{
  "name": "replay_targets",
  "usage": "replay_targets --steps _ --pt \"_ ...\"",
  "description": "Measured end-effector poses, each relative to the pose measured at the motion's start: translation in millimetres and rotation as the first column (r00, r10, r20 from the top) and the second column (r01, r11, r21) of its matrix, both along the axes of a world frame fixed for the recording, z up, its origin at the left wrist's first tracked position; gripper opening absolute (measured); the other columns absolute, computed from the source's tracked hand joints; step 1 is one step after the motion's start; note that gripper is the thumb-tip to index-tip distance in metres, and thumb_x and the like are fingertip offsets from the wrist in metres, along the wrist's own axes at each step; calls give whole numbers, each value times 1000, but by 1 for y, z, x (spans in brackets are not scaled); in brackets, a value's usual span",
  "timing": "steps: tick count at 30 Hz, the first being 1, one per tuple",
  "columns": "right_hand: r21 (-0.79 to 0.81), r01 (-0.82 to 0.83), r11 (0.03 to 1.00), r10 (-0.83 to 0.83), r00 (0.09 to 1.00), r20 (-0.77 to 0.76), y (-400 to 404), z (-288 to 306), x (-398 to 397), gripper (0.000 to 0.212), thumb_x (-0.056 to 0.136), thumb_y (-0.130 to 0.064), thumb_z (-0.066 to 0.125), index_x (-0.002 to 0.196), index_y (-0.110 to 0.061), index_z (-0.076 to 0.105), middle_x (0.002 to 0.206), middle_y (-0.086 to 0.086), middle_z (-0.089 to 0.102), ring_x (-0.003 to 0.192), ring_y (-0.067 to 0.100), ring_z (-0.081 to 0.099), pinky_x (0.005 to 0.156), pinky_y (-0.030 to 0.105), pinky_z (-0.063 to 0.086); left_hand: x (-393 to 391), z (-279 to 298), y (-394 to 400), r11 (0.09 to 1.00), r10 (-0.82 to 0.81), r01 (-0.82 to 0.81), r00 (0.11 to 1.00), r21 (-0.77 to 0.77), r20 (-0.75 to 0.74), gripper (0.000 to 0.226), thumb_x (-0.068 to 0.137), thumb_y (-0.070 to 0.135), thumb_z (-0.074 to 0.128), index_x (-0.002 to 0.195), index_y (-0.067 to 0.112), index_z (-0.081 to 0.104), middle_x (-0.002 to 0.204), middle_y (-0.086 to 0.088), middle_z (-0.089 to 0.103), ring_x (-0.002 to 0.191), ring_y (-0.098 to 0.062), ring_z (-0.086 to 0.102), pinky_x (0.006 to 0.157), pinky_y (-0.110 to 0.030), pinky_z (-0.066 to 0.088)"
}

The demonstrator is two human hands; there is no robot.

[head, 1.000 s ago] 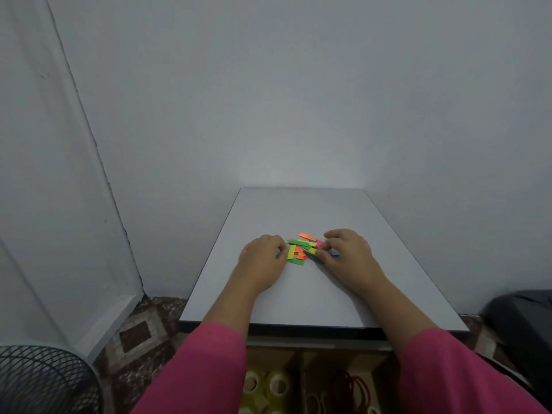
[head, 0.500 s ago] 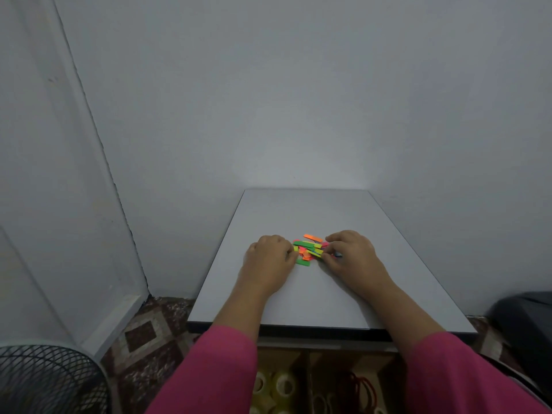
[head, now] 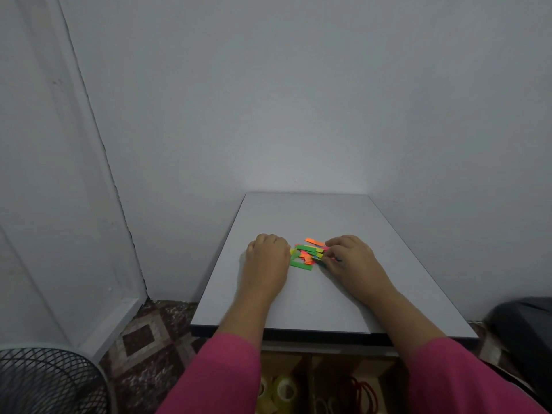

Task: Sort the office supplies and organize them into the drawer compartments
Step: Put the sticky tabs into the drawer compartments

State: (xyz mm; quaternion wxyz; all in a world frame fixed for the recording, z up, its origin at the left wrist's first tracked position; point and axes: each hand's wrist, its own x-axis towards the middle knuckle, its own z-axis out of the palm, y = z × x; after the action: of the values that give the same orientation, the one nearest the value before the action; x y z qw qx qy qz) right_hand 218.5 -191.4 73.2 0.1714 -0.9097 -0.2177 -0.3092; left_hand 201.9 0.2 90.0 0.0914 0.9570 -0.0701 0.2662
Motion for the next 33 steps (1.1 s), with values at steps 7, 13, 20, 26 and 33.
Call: replay_targets --steps 7,13,20,26,33 --pt "64 -24 998 20 998 53 2 3 -7 8 85 -13 66 80 -7 68 95 6 68 91 25 61 80 37 50 -3 5 3 999 41 -41 999 4 -22 18 95 9 38 103 15 53 111 -1 55 108 -20 45 82 -26 32" --pt "53 -108 993 109 994 -18 -6 5 -46 4 80 -22 72 77 -20 72 102 -3 64 100 13 56 84 31 44 -1 3 4 999 -12 11 1000 -50 -16 24 98 18 43 120 17 53 122 0 54 116 -19 43 89 -25 32" --pt "266 20 964 45 970 -238 -3 12 -49 9 86 -23 62 86 -25 70 98 -13 59 101 3 46 89 23 38 -12 4 1 965 -201 191 979 -180 -39 26 99 13 36 103 7 60 107 -9 59 106 -25 46 87 -32 35" --pt "287 295 911 -196 924 -327 -4 14 -23 13 86 -32 63 93 -26 72 106 -4 60 105 15 49 85 32 40 -15 -1 1 951 -282 266 955 -161 -89 36 97 25 36 86 4 63 95 -8 60 98 -20 47 88 -35 40" --pt "106 257 961 -220 936 -275 7 14 -9 16 85 -38 64 94 -31 75 102 -8 59 103 13 49 82 30 35 3 -5 -2 976 -211 205 973 -67 -91 35 102 30 34 132 30 52 125 4 54 123 -16 37 100 -31 30"
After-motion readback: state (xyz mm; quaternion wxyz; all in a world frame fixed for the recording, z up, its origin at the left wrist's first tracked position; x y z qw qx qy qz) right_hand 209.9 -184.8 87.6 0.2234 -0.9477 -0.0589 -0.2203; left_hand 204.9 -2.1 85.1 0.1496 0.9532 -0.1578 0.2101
